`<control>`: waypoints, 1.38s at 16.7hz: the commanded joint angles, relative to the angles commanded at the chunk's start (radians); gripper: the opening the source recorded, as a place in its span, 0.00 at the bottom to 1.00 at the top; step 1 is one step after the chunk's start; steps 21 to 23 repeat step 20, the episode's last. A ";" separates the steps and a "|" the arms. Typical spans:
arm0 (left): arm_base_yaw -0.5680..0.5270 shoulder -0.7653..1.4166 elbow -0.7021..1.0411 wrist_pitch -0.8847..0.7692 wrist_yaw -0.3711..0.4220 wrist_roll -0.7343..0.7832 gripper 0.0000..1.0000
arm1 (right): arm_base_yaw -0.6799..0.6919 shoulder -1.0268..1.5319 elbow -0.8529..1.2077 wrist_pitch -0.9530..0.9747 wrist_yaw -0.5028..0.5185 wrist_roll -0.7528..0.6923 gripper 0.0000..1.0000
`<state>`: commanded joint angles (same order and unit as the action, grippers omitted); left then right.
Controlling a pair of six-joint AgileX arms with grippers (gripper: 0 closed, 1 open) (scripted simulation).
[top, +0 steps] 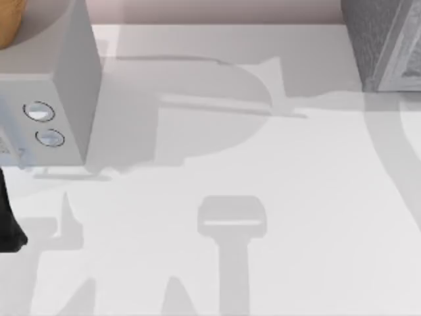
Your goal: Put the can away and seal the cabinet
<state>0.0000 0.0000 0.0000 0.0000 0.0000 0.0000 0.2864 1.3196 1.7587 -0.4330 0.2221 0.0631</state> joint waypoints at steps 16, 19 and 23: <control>0.000 0.000 0.000 0.000 0.000 0.000 1.00 | 0.093 0.044 0.030 0.012 0.193 -0.050 1.00; 0.000 0.000 0.000 0.000 0.000 0.000 1.00 | 0.058 0.104 0.071 0.031 0.159 -0.049 1.00; 0.000 0.000 0.000 0.000 0.000 0.000 1.00 | 0.054 0.109 0.075 0.033 0.155 -0.049 1.00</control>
